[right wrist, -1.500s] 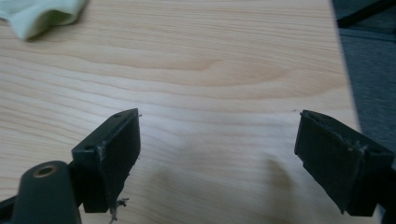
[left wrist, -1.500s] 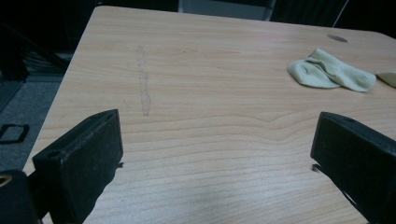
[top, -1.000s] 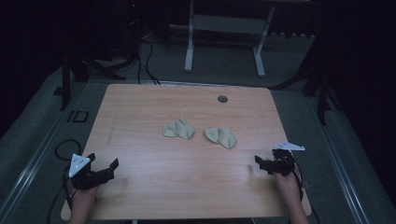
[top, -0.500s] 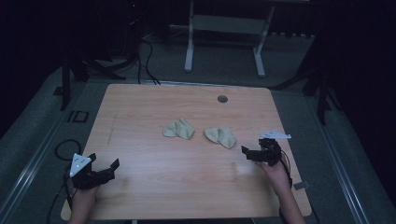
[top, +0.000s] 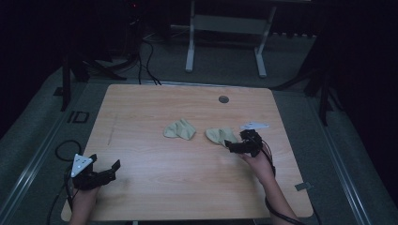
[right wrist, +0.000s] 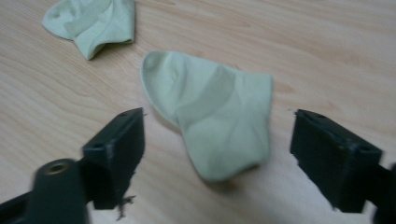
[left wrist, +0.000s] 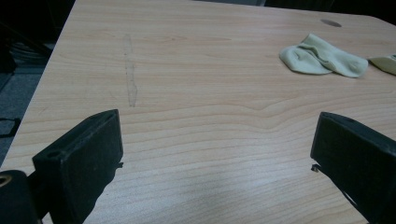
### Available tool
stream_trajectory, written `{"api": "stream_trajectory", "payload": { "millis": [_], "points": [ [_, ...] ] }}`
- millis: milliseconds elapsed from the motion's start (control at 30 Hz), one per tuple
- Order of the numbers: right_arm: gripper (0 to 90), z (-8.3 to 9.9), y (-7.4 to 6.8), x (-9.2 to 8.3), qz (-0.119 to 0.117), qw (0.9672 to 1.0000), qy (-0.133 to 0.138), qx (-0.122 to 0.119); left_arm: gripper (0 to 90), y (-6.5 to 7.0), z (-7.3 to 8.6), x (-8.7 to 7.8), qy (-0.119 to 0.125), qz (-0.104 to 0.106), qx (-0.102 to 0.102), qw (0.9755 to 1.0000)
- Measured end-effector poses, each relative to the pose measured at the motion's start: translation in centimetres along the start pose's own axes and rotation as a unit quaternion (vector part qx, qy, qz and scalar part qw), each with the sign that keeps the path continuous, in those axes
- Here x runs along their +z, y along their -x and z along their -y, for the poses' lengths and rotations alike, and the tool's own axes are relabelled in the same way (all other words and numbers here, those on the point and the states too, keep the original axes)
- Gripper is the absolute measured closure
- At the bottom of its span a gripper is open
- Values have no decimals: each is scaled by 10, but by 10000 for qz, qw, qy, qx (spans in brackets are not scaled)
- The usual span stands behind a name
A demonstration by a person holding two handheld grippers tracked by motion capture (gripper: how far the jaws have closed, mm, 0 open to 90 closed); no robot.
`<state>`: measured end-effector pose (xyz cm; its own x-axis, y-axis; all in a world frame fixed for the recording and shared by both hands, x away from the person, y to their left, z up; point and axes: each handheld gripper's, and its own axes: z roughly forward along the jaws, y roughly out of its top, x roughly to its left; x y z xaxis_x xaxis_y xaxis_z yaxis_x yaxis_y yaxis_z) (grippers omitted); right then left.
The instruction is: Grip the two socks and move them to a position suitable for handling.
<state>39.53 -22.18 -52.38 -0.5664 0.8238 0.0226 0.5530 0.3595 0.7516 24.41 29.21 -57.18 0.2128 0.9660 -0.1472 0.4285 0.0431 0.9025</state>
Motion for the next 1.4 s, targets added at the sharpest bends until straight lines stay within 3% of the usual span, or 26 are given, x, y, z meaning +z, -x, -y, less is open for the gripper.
{"api": "stream_trajectory", "payload": {
  "millis": [200, 367, 667, 767, 800, 867, 900, 933, 967, 1033, 1067, 1133, 1233, 1400],
  "points": [
    [232, -14, -9, 23, 4, 10000, -54, -48, 23, 1, 0, 0, 10, 25, 19, 10000],
    [261, -26, -15, 46, 93, 9994, -310, -93, 22, 1, 0, 1, -2, 43, 28, 10000],
    [309, -23, -21, 75, 277, 9975, -631, -168, 23, 1, 0, 1, -6, 61, 15, 10000],
    [314, -21, -23, 76, 320, 9975, -606, -177, 23, 1, 0, 1, -9, 66, 8, 10000],
    [370, -21, -24, 76, 332, 9975, -599, -190, 22, 0, 0, 1, -12, 71, 11, 10000],
    [397, -21, -25, 75, 337, 9974, -607, -190, 23, 1, 0, 1, -19, 72, 17, 10000],
    [434, -21, -26, 75, 330, 9974, -602, -212, 23, 1, 0, 1, -21, 77, 22, 10000],
    [534, -22, -29, 74, 336, 9971, -635, -244, 23, 1, 0, 1, -37, 75, 37, 10000],
    [534, -22, -29, 74, 336, 9971, -635, -244, 23, 1, 0, 1, -43, 75, 44, 10000],
    [621, -23, -31, 73, 384, 9967, -657, -270, 23, 1, 0, 1, -52, 77, 41, 9999],
    [730, -23, -33, 73, 405, 9965, -668, -309, 23, 1, 0, 1, -52, 78, 41, 9999],
    [780, -25, -34, 74, 446, 9957, -715, -378, 23, 1, 1, 1, -54, 72, 29, 10000],
    [797, -27, -35, 72, 483, 9949, -778, -432, 22, 0, 1, 1, -43, 72, 14, 10000],
    [807, -39, -42, 51, 454, 9959, -575, -538, 22, 1, 0, 1, -62, 71, 31, 10000]
  ]
}}
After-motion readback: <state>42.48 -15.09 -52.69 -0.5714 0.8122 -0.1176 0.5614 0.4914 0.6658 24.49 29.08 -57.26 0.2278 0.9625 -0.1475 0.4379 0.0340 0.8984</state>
